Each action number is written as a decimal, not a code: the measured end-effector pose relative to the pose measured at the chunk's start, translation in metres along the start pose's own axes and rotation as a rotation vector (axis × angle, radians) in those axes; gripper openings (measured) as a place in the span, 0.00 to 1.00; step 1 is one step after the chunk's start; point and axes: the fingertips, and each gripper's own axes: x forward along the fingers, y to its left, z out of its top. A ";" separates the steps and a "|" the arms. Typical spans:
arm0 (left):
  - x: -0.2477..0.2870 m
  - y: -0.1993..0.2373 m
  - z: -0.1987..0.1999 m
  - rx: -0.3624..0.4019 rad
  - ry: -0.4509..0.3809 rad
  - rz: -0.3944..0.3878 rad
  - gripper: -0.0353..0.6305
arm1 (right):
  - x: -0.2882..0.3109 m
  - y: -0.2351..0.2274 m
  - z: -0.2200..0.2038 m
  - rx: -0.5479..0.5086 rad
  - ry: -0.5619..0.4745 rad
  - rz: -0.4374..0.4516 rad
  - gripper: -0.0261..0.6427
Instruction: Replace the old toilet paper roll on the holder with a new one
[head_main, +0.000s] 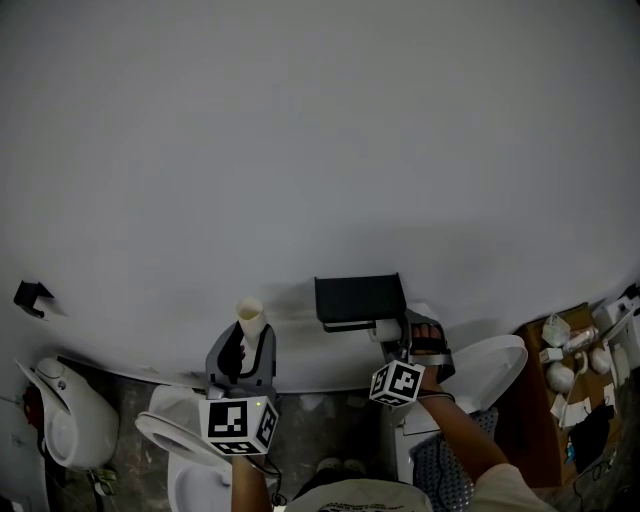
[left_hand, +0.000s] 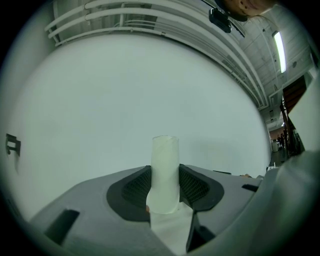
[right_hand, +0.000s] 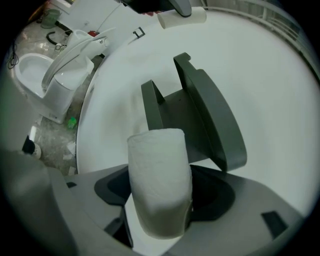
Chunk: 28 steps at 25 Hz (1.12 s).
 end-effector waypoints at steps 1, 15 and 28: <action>-0.002 0.002 0.000 -0.002 -0.001 0.005 0.32 | 0.001 0.001 0.002 0.008 -0.002 -0.009 0.52; -0.027 0.026 0.002 0.010 0.003 0.080 0.32 | 0.000 0.015 0.062 -0.147 -0.108 -0.130 0.52; -0.047 0.047 0.002 0.019 0.013 0.146 0.32 | -0.002 0.030 0.099 -0.128 -0.177 -0.060 0.57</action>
